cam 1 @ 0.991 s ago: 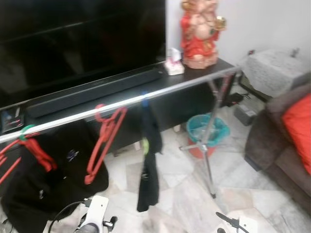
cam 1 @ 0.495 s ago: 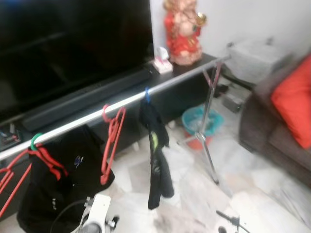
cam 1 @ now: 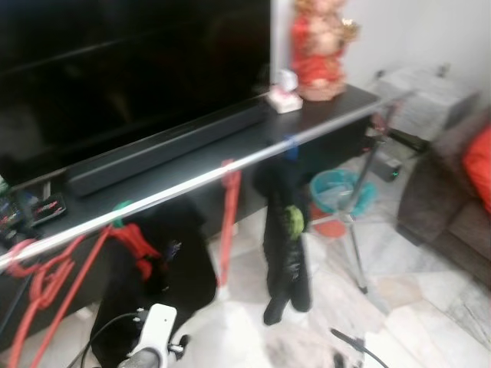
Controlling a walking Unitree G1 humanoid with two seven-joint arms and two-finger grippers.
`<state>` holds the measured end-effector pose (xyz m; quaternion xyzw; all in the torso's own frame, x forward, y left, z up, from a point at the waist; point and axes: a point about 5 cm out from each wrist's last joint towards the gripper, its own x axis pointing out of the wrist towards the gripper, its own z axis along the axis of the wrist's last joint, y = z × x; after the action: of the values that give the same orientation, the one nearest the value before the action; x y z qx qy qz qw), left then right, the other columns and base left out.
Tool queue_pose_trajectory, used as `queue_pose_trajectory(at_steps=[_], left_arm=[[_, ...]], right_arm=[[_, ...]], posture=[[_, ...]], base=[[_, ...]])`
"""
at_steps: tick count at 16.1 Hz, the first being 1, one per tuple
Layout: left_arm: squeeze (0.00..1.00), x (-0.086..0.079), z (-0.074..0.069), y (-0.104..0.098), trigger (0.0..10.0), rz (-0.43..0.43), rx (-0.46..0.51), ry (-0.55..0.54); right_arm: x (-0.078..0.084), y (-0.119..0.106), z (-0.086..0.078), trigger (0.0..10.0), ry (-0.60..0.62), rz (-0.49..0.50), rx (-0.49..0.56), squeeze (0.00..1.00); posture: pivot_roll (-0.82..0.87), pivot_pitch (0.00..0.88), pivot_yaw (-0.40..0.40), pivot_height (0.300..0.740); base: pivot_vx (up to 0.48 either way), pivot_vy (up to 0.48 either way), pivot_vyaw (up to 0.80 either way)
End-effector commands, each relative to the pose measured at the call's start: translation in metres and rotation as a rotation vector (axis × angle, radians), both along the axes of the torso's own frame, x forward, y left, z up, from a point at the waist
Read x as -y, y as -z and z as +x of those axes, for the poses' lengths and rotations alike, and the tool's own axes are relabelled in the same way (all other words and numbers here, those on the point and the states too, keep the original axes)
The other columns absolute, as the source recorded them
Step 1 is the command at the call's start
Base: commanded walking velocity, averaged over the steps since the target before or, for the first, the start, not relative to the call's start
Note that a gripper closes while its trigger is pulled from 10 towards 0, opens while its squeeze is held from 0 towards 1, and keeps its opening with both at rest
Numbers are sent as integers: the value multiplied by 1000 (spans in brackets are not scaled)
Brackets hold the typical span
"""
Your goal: Hang hanger
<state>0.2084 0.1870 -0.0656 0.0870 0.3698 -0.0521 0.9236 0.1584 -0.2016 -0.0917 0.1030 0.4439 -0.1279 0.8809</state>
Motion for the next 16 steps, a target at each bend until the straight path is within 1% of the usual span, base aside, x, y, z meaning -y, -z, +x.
queue_pose_trajectory(at_steps=[1,4,6,7,9,10,11,12,13,15,16], left_arm=[[0,0,1,-2,10000,-3,21,8],[0,-9,14,-14,10000,-40,119,24],[0,-12,16,-20,10000,-51,169,91],[0,-15,18,-26,10000,-44,214,160],[0,-19,20,-34,10000,-47,285,196],[0,-25,23,-44,10000,-52,358,216],[0,-31,23,-56,10000,-58,442,244],[0,-34,23,-84,10000,-57,553,289],[0,-33,18,-105,10000,-58,611,325],[0,-31,11,-139,10000,-58,673,363],[0,-30,8,-151,10000,-49,702,376]], right_arm=[[3,2,-7,10000,5,-5,-24,0],[3,2,-7,10000,2,-4,-25,0],[3,2,-6,10000,1,-3,-25,0],[3,2,-7,10000,0,-3,-25,0],[3,2,-7,10000,-1,-3,-26,0],[3,2,-7,10000,-1,-2,-26,0],[4,3,-7,10000,7,-2,-26,0],[6,2,-8,10000,13,-5,-28,0],[8,2,-8,10000,24,-7,-29,0],[10,2,-9,10000,29,-10,-31,0],[9,2,-9,10000,27,-11,-32,0]], posture=[[-207,28,79,740],[-199,32,77,740],[-192,35,78,740],[-191,35,78,740],[-187,36,78,740],[-186,35,79,740],[-185,31,79,740],[-174,34,74,740],[-173,33,73,740],[-163,32,70,740],[-161,28,69,740]], base=[[0,0,0],[0,0,0],[0,0,0],[0,0,0],[0,0,0],[0,0,0],[0,0,0],[0,0,0],[0,0,0],[0,0,0],[0,0,0]])
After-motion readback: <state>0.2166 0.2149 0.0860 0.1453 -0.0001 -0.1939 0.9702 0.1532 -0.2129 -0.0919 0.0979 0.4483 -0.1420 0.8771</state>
